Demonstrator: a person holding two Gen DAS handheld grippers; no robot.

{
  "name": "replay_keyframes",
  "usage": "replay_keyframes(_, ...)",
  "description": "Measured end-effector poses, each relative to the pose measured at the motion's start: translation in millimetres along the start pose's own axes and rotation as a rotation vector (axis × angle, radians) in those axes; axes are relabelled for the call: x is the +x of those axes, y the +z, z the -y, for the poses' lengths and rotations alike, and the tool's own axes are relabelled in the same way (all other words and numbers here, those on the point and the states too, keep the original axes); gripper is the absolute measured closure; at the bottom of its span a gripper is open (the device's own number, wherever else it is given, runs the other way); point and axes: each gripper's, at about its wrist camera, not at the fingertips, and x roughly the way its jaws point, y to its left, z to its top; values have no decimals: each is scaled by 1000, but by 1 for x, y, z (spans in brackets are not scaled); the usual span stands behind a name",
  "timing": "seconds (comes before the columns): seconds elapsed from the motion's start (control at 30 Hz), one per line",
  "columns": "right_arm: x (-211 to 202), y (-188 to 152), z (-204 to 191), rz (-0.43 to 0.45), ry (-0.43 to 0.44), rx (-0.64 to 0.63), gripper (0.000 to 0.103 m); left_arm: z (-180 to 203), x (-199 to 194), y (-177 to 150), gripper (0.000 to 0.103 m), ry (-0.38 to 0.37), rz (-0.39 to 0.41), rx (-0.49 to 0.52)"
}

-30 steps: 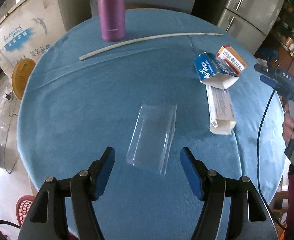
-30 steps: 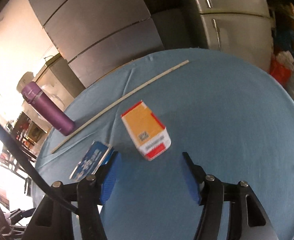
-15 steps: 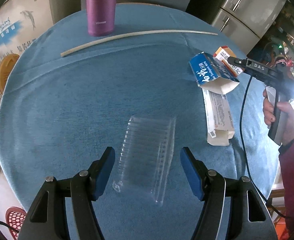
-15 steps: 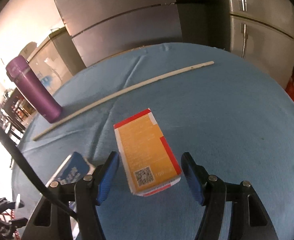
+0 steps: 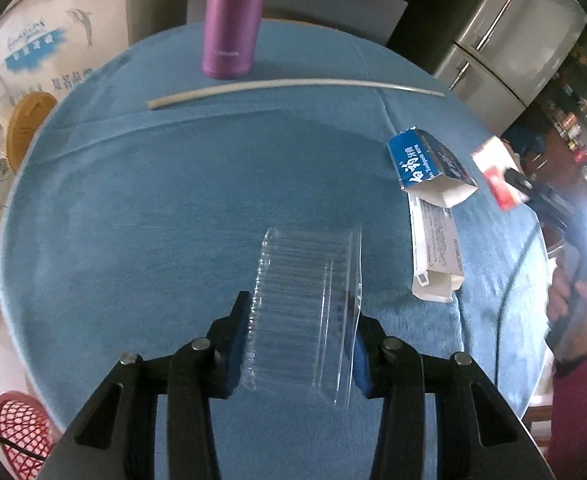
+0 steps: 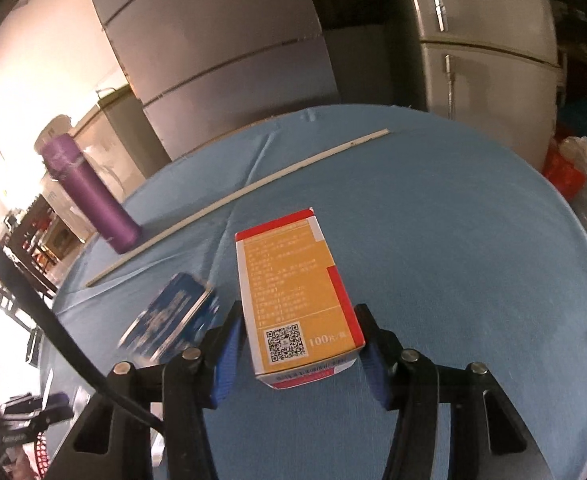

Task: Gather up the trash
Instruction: 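Grasp the clear plastic tray with the left tool while the right tool grasps the orange medicine box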

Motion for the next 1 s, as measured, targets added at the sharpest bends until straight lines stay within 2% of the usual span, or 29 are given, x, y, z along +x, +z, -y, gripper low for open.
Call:
replay_keyframes(0.1,-33,-14,-2,34,20,27,47,1,-20,-8,58,12,32,-2)
replay_keyframes(0.23,-74,-32,-12,83,72,50,47,9,-53,-20,58,82,100,24)
replay_keyframes(0.4,-106,-54,-37,114,137,47,47,20,-92,-30,58,136,193,55)
replay_keyframes(0.6,-129,-76,-71,131,188,17,47,28,-125,-46,58,208,281,92)
replay_keyframes(1.0,-142,-112,-101,97,240,16,47,35,-148,-66,58,279,357,132)
